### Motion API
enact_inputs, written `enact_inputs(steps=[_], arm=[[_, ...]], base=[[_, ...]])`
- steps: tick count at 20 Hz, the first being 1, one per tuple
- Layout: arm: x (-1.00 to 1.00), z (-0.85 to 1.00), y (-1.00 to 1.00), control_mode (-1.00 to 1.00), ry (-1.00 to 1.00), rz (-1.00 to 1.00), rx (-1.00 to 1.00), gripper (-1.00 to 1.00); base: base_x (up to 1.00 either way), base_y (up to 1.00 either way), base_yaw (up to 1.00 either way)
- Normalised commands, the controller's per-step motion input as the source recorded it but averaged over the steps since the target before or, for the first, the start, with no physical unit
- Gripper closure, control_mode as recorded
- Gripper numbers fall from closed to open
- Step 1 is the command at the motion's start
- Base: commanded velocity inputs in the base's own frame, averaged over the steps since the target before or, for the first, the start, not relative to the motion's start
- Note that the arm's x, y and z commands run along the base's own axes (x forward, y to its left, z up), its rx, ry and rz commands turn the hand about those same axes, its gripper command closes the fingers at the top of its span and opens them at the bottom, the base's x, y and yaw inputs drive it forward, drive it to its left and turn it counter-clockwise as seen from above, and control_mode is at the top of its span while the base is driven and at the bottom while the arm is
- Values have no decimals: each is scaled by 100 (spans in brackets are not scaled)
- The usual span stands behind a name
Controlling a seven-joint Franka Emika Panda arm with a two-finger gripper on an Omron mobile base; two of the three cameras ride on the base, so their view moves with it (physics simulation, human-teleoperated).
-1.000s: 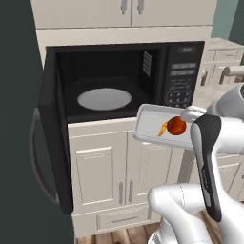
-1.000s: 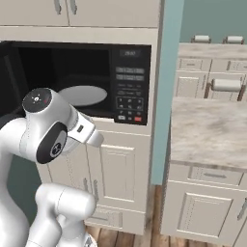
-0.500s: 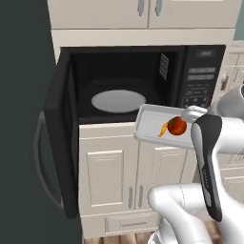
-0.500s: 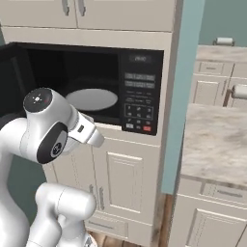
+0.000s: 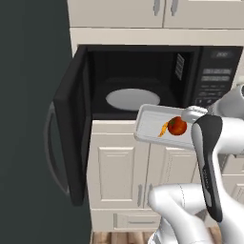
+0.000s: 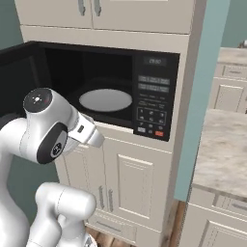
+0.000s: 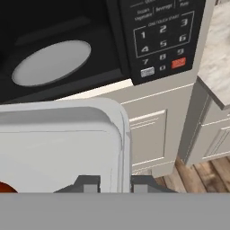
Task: Place the tupperware containing the shrimp and tomato meal in the microwave. Close the microwave door and press the start button to reheat the meal.
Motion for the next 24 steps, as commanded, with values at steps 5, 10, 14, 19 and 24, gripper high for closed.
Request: enact_inputs(steps=[5,10,14,19,24], arm=[[0,0,0,100,0,0,0,100],[0,0,0,-100,0,4,0,100],[0,0,0,-100,0,1,0,100],[0,0,0,-100,0,0,0,100],[1,0,0,-100,0,0,0,100]], base=[[0,0,20],[0,0,10],[0,0,0],[0,0,0],[0,0,0]])
